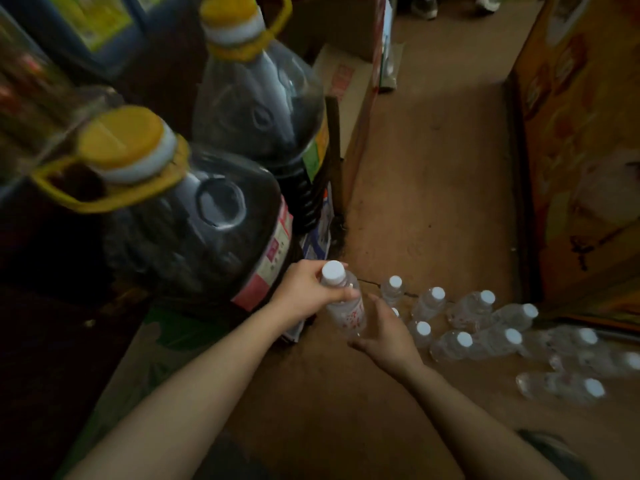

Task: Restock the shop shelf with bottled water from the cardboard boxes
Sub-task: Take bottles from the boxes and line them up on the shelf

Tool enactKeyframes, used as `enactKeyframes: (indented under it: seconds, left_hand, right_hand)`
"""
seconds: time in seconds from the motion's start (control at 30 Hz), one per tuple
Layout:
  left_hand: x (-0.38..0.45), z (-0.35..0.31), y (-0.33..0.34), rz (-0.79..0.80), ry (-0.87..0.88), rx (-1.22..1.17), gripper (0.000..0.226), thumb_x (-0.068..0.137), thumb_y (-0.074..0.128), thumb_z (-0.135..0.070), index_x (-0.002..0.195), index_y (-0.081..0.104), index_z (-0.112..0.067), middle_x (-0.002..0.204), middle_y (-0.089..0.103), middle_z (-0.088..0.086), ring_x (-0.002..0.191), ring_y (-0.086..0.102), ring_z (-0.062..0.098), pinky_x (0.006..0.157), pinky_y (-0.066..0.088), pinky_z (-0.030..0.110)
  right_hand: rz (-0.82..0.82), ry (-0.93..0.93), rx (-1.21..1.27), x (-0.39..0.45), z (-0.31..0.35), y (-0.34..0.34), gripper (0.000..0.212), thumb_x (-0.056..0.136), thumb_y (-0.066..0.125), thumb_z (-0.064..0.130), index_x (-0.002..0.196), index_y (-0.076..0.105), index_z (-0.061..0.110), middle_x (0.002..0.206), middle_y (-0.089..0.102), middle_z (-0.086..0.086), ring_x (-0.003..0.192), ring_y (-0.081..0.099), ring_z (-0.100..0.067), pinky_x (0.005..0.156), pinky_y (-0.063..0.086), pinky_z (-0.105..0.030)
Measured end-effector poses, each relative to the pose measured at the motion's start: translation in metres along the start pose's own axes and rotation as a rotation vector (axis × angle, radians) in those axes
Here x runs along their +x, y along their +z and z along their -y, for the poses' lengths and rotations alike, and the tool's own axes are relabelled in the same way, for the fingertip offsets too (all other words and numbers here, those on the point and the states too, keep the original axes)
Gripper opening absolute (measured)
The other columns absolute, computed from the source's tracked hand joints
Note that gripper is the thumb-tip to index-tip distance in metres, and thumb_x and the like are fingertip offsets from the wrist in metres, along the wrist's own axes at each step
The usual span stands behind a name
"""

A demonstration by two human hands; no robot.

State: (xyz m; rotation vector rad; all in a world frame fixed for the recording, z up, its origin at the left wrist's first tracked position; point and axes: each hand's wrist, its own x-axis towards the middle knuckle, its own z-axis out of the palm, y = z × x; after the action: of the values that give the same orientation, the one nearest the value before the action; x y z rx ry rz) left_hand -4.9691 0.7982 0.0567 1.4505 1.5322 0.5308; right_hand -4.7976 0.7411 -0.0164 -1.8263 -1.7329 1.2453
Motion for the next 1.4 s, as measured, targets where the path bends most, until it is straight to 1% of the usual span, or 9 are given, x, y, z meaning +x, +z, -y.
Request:
enactKeyframes:
  seconds: [0.13,0.23,0.37,0.5,0.6,0.8,1.07,1.27,1.4]
  left_hand:
    - [-0.045,-0.094,-0.048,-0.013,0.058,-0.001,0.048,0.060,0.085,-0.042,0.103,0.071,-0.028,0.097,0.072,-0.011,0.094,0.065,0.004,0.089,0.055,0.038]
    - [-0.079,-0.166,-0.091,-0.063,0.082,-0.034,0.060,0.050,0.083,-0.054,0.102,0.072,-0.027,0.097,0.073,-0.010,0.096,0.067,0.006,0.088,0.055,0.042]
    - [-0.125,-0.259,-0.148,-0.140,0.122,-0.068,0.040,0.057,0.086,-0.042,0.092,0.071,-0.029,0.089,0.073,-0.008,0.092,0.068,0.010,0.087,0.055,0.046]
    - [-0.168,-0.325,-0.204,-0.273,0.165,-0.109,0.050,0.045,0.080,-0.060,0.084,0.071,-0.030,0.086,0.074,0.001,0.089,0.070,0.020,0.084,0.054,0.051]
    - [-0.196,-0.353,-0.245,-0.355,0.194,-0.107,0.045,0.044,0.077,-0.065,0.080,0.072,-0.038,0.079,0.074,-0.010,0.081,0.070,0.010,0.081,0.056,0.046]
    - [-0.241,-0.365,-0.332,-0.416,0.205,-0.085,0.045,0.047,0.079,-0.066,0.078,0.072,-0.034,0.083,0.074,-0.009,0.085,0.070,0.009,0.083,0.055,0.049]
    - [-0.286,-0.341,-0.464,-0.570,0.149,-0.163,0.062,0.044,0.084,-0.057,0.092,0.057,-0.030,0.103,0.070,-0.007,0.096,0.066,0.008,0.085,0.055,0.035]
    - [-0.315,-0.299,-0.543,-0.567,0.188,-0.266,0.055,0.064,0.086,-0.011,0.105,0.056,-0.032,0.117,0.064,0.000,0.098,0.064,0.017,0.063,0.053,0.018]
    - [-0.331,-0.270,-0.584,-0.777,0.171,-0.227,0.068,0.067,0.085,-0.016,0.126,0.052,-0.019,0.115,0.059,-0.008,0.092,0.061,0.004,0.061,0.050,0.007]
  right_hand:
    - [0.046,-0.082,0.007,-0.043,0.070,-0.065,0.097,0.062,0.081,0.038,0.140,0.023,0.042,0.133,0.051,0.012,0.116,0.056,-0.010,0.089,0.055,-0.037]
    - [0.058,-0.140,-0.015,-0.079,0.132,-0.115,0.084,0.070,0.078,0.031,0.135,0.027,0.040,0.122,0.056,0.013,0.107,0.060,-0.007,0.084,0.057,-0.030]
    - [0.036,-0.248,-0.011,-0.118,0.214,-0.174,0.074,0.074,0.076,0.032,0.133,0.031,0.036,0.120,0.059,0.014,0.105,0.060,-0.005,0.084,0.055,-0.028]
    - [-0.012,-0.323,0.022,-0.150,0.295,-0.209,0.073,0.073,0.076,0.036,0.132,0.034,0.039,0.116,0.061,0.017,0.103,0.059,-0.002,0.082,0.052,-0.022]
    - [-0.042,-0.370,0.041,-0.162,0.345,-0.217,0.069,0.068,0.078,0.040,0.123,0.037,0.047,0.107,0.060,0.025,0.098,0.059,0.004,0.075,0.050,-0.013]
    - [-0.014,-0.477,0.026,-0.170,0.439,-0.197,0.069,0.067,0.081,0.037,0.124,0.042,0.035,0.111,0.060,0.018,0.099,0.060,-0.001,0.075,0.054,-0.019]
    - [-0.022,-0.568,0.070,-0.154,0.575,-0.122,0.065,0.066,0.082,0.035,0.119,0.044,0.036,0.106,0.062,0.016,0.099,0.061,-0.006,0.080,0.055,-0.028]
    - [-0.011,-0.675,0.054,-0.135,0.663,-0.063,0.058,0.069,0.081,0.034,0.115,0.046,0.033,0.095,0.060,0.020,0.094,0.062,-0.006,0.080,0.055,-0.031]
    - [0.047,-0.724,0.031,-0.122,0.713,-0.015,0.060,0.067,0.083,0.033,0.116,0.049,0.026,0.095,0.062,0.014,0.092,0.064,-0.011,0.076,0.053,-0.030]
